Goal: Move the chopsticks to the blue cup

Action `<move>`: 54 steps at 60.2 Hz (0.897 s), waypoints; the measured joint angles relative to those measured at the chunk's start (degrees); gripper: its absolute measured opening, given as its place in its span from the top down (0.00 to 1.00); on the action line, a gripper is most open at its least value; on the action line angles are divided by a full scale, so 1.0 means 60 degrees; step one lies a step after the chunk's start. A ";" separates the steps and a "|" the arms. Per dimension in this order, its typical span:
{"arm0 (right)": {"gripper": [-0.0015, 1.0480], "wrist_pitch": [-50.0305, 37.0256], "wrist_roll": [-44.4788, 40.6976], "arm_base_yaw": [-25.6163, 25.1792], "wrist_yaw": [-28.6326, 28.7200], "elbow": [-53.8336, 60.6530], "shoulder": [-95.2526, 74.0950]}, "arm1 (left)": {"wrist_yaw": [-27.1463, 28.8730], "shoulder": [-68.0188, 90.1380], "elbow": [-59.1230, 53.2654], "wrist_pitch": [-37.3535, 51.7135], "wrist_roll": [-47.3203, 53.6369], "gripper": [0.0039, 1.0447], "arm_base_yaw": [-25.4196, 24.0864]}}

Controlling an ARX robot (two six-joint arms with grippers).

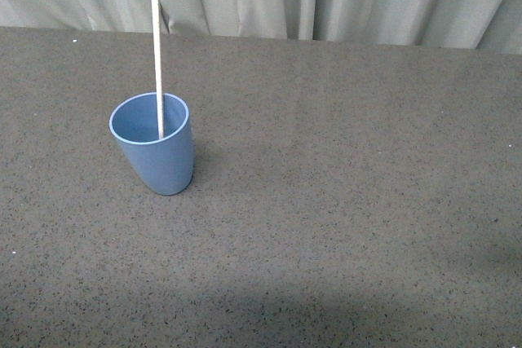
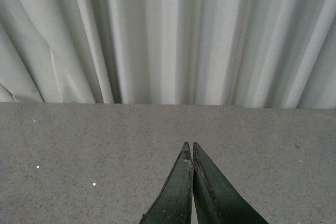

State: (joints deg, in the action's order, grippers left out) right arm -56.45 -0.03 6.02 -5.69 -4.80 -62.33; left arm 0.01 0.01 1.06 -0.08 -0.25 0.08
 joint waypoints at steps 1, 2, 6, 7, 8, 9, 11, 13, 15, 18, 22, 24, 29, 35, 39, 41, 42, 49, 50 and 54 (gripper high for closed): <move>0.99 0.0055 0.0000 -0.0015 0.0011 0.0025 0.0080 | 0.0000 0.0000 0.0000 0.0000 0.0000 0.06 0.0000; 0.99 0.0168 0.0000 -0.0051 0.0044 0.0073 0.0240 | 0.0000 0.0000 0.0000 0.0000 0.0000 0.06 0.0000; 0.99 0.0510 0.0000 -0.0153 0.0120 0.0197 0.0725 | -0.0004 0.0000 0.0000 0.0000 0.0004 0.06 0.0000; 0.99 0.0627 0.0000 -0.0186 0.0146 0.0237 0.0882 | 0.0000 0.0000 0.0000 0.0000 0.0004 0.06 0.0000; 0.99 0.0750 0.0000 -0.0270 0.0262 0.0277 0.1045 | -0.0004 0.0000 0.0000 0.0000 0.0000 0.06 0.0000; 0.99 0.0885 0.0004 -0.0426 0.0514 0.0317 0.1213 | 0.0000 0.0000 0.0000 0.0000 0.0000 0.06 0.0000; 0.99 0.1202 0.0000 -0.0747 0.0860 0.0408 0.1621 | -0.0004 0.0000 0.0000 0.0000 0.0000 0.06 0.0000; 0.99 0.1388 0.0000 -0.0849 0.0882 0.0452 0.1861 | 0.0000 0.0000 0.0000 0.0000 0.0000 0.06 0.0000; 0.99 0.1581 0.0004 -0.0933 0.0874 0.0495 0.2098 | 0.0007 0.0000 0.0000 0.0000 0.0000 0.06 0.0000; 0.99 0.2033 0.0004 -0.0973 0.0907 0.0583 0.2648 | 0.0004 0.0000 0.0000 0.0000 0.0000 0.06 0.0000; 0.99 0.2546 0.0004 -0.0973 0.0940 0.0656 0.3238 | 0.0000 0.0000 0.0000 0.0000 0.0000 0.06 0.0000; 0.99 0.2794 0.0004 -0.0980 0.0933 0.0688 0.3530 | 0.0000 0.0000 0.0000 0.0000 0.0004 0.06 0.0000; 0.99 0.3351 0.0004 -0.0984 0.0933 0.0714 0.4156 | 0.0000 0.0000 0.0000 0.0000 0.0000 0.06 0.0000; 0.99 0.3974 0.0000 -0.0980 0.0940 0.0754 0.4860 | 0.0000 0.0000 0.0000 0.0000 0.0000 0.06 0.0000; 0.99 0.4360 0.0004 -0.0980 0.0940 0.0754 0.5268 | 0.0000 0.0000 0.0000 0.0000 0.0000 0.06 0.0000; 0.99 0.4572 0.0004 -0.0980 0.0936 0.0758 0.5493 | 0.0000 0.0000 0.0000 0.0000 0.0000 0.06 0.0000; 0.99 0.4645 0.0004 -0.0980 0.0936 0.0758 0.5610 | 0.0000 0.0000 0.0000 0.0000 0.0000 0.06 0.0000; 0.99 0.5315 0.0004 -0.0980 0.0936 0.0758 0.6288 | 0.0000 0.0000 0.0000 0.0000 0.0000 0.06 0.0000; 0.99 0.5406 0.0004 -0.0980 0.0940 0.0758 0.6386 | 0.0000 0.0000 0.0000 0.0000 0.0000 0.06 0.0000; 0.99 0.5668 0.0004 -0.0980 0.0936 0.0758 0.6659 | 0.0000 0.0000 0.0000 0.0000 0.0000 0.06 0.0000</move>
State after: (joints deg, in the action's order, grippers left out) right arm -22.44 -0.01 0.14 -0.08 -0.25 -22.37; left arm 0.01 0.01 1.06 -0.08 -0.25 0.08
